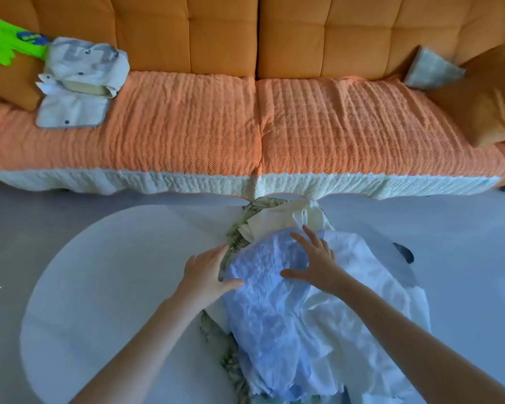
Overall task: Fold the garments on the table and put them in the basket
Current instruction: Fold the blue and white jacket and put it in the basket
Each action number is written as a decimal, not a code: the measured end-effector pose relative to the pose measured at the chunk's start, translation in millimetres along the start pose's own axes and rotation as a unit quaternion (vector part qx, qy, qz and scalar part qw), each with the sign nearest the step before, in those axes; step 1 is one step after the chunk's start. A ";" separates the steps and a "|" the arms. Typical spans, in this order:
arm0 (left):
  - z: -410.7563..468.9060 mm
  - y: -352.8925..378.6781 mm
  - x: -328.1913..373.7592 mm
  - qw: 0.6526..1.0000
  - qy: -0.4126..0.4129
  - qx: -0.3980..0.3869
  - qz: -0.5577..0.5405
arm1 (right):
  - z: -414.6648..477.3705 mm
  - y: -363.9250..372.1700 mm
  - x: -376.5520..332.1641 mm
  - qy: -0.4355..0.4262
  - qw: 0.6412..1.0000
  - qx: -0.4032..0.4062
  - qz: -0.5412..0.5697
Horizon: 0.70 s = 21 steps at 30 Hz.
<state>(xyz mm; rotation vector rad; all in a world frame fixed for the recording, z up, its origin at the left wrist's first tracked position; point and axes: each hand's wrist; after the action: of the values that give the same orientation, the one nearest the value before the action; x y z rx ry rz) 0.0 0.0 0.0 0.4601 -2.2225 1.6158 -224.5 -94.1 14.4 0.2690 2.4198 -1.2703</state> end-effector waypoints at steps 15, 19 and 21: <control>53.0 139.4 -38.1 0.930 0.075 0.255 -0.253 | 86.6 100.2 61.1 -0.148 0.923 0.355 -0.005; 55.8 149.9 -41.8 0.915 0.096 0.294 -0.257 | 88.9 107.2 64.1 -0.179 0.905 0.387 -0.007; 55.2 151.4 -43.6 0.915 0.103 0.315 -0.231 | 86.1 106.7 63.8 -0.192 0.901 0.389 0.001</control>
<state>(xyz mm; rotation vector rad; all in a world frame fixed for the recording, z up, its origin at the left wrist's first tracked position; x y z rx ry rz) -35.7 -5.6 -163.0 0.8583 -1.2676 1.9562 -223.8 -104.7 -136.5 0.2020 1.4931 -2.0202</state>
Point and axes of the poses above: each hand's wrist, its own z-axis towards the middle knuckle, its own y-axis out of the palm, x = y × z, and after that the axes turned 13 degrees about y, right-handed
